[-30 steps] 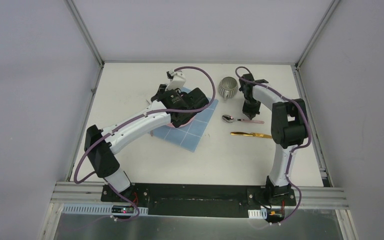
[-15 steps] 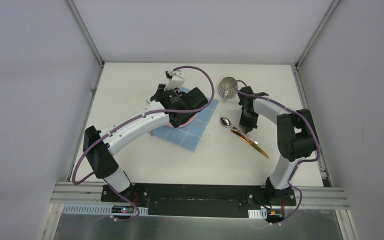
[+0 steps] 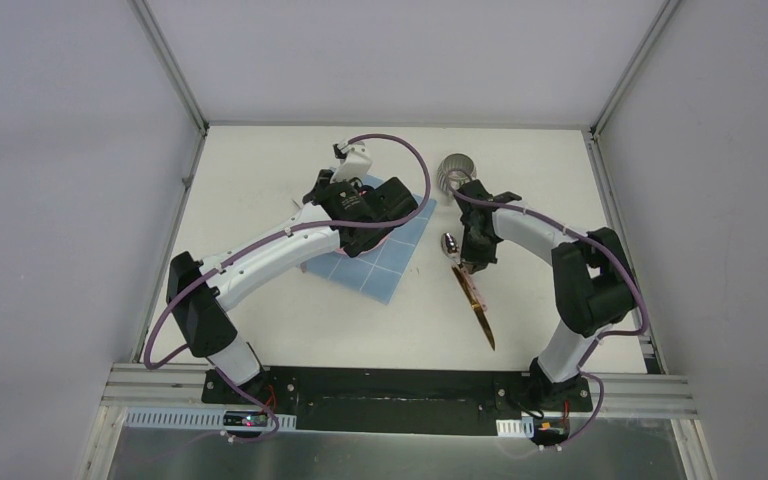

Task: Set the dinner table for one person
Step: Pick up the spoon from the center of the board.

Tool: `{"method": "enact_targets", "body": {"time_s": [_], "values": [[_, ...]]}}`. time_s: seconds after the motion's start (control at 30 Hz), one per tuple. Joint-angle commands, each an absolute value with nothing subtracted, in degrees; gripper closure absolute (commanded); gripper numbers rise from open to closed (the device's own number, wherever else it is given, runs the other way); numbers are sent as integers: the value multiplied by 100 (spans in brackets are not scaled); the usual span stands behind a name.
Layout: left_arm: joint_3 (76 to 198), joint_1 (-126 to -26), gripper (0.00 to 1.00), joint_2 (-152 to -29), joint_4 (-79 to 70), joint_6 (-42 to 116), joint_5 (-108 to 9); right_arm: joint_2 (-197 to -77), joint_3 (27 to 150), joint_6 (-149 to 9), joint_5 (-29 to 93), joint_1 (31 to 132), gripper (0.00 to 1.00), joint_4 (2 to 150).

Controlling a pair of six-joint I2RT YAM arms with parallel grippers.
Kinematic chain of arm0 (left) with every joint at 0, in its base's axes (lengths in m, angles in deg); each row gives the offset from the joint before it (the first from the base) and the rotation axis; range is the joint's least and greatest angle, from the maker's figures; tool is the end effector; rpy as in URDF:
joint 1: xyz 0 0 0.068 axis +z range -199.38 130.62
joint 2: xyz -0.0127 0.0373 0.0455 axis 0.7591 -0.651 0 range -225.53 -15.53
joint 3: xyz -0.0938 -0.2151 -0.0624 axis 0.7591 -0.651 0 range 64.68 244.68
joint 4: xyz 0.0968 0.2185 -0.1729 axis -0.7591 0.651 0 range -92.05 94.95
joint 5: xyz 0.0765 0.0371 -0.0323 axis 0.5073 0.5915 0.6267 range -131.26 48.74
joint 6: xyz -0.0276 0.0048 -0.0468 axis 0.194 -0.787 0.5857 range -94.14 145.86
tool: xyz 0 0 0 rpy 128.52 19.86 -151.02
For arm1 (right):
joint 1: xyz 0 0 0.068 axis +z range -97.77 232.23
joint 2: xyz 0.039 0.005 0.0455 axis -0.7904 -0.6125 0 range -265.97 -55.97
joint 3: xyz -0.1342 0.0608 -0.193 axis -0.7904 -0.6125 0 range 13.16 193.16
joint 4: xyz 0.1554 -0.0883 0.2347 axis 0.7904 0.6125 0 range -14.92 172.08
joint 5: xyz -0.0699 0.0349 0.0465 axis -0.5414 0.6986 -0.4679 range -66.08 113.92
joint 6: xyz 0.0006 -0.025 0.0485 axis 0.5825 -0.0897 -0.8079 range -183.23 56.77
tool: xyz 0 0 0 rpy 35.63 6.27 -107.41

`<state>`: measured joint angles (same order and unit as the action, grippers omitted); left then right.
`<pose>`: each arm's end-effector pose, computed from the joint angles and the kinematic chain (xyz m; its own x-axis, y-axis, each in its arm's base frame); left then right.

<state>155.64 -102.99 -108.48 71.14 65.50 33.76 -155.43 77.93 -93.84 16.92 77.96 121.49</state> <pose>0.2276 -0.2494 0.3156 -0.4808 0.3745 -0.7928 -0.3186 0.7678 0.5559 0.3083 0.1436 0.1239 -0.9767 0.0904 -0.1945 0.0970 0.9950 -0.0247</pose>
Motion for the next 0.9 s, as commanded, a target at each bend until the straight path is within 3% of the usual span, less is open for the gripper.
{"method": "enact_targets", "body": {"time_s": [0.0,0.23,0.33,0.87], "values": [[15545,-10344,83,-10640,7055,6584,3390,-15182,8030,-9484,1438,7872,95,12067],[15548,-10371,83,-10671,7055,6593,3388,-15519,8278,-9385,1355,7890,68,12177],[15532,-10375,83,-10669,7055,6602,3372,-15671,8268,-9363,1365,7891,64,12135],[15495,-10439,84,-10683,7060,6654,3309,-15624,7872,-9639,1527,8282,61,12000]]}}
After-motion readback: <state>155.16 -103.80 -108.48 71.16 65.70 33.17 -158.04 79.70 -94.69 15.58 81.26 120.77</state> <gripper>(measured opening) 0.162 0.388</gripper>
